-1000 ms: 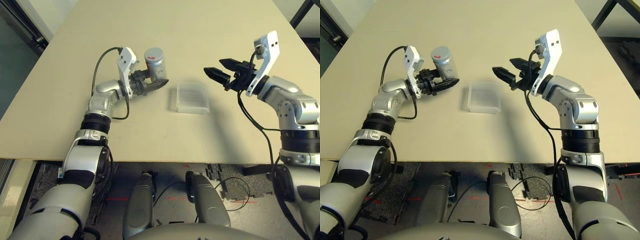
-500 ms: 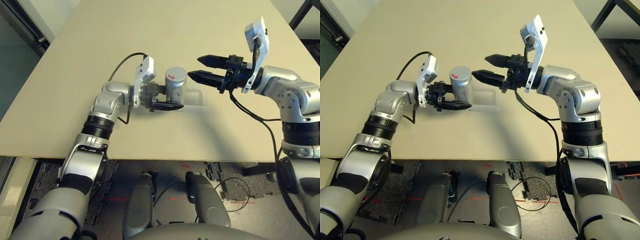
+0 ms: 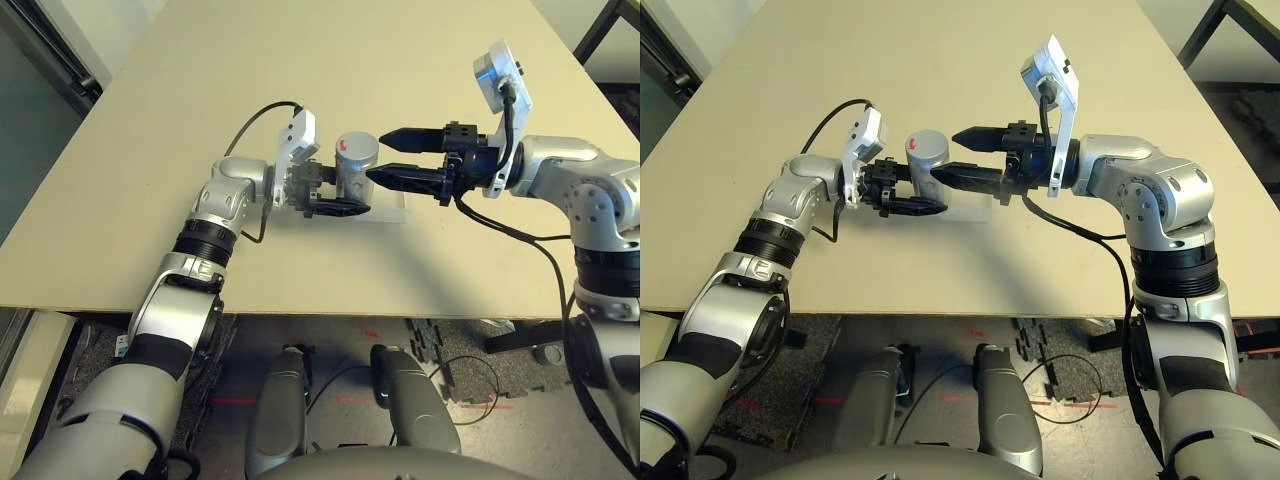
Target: Pour the medicine from the bottle into the box.
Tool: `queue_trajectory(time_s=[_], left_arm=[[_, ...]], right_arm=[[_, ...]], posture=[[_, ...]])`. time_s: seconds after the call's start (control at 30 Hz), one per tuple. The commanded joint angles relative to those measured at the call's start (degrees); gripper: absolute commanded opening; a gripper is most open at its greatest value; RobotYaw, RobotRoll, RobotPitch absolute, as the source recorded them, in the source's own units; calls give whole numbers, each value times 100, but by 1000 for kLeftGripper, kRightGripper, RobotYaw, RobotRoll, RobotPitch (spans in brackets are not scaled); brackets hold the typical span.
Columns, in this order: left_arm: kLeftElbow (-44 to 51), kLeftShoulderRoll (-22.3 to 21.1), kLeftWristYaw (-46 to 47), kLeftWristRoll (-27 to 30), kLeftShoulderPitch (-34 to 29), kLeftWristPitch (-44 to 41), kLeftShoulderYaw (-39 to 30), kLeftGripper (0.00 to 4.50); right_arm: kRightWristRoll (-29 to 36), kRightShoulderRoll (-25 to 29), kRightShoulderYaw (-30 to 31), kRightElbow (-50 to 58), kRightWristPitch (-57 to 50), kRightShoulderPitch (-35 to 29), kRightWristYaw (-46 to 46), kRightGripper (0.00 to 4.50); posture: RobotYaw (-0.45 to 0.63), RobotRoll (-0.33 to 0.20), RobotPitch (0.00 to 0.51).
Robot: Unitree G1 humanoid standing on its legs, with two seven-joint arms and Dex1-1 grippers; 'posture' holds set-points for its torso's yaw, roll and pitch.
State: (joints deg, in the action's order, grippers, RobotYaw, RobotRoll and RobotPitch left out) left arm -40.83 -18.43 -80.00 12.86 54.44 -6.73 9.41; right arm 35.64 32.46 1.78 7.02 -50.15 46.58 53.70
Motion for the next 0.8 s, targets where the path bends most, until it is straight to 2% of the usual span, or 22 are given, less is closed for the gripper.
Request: queue_trajectory(time_s=[0.03, 0.27, 0.57, 0.63, 0.77, 0.8], left_arm=[[-160, 62, -54, -128, 109, 160, 50, 2729], [-163, 140, -83, -146, 108, 212, 72, 2728], [-100, 162, -77, -132, 104, 165, 57, 2728], [-64, 140, -91, -123, 73, 150, 54, 2728], [2, 86, -118, -116, -8, 124, 52, 2728], [32, 74, -124, -110, -33, 107, 51, 2728]], right_arm=[[-278, -31, 231, -76, 264, 127, -29, 4500], [-701, -255, 447, -298, 664, 223, -142, 4500], [-846, -510, 410, -436, 918, 193, -235, 4500], [-742, -562, 338, -404, 881, 181, -231, 4119], [-499, -553, 212, -413, 810, 191, -27, 2859], [-411, -534, 168, -480, 803, 201, 94, 2698]], posture=[[-52, 0, 147], [-53, 0, 138], [-44, 0, 138], [-44, 0, 138], [-41, 0, 139], [-39, 0, 140]])
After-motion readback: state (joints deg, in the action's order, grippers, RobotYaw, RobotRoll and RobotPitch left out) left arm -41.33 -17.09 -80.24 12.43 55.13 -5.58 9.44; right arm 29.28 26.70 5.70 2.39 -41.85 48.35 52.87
